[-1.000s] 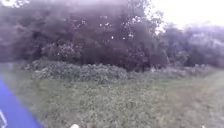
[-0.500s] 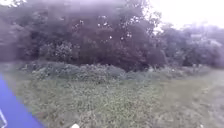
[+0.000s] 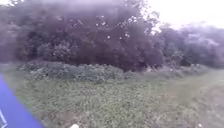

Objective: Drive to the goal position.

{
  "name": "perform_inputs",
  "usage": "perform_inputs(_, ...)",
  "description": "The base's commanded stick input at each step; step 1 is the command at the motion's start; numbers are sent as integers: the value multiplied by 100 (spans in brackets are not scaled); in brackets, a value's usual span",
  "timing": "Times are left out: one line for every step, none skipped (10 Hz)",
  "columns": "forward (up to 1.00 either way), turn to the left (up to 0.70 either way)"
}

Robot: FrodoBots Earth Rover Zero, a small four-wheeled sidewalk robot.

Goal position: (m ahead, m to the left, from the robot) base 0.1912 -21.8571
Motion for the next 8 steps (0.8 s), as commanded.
perform_inputs(0,0)
perform_inputs(0,0)
perform_inputs(0,0)
perform_inputs(0,0)
perform_inputs(0,0)
perform_inputs(0,0)
perform_inputs(0,0)
perform_inputs(0,0)
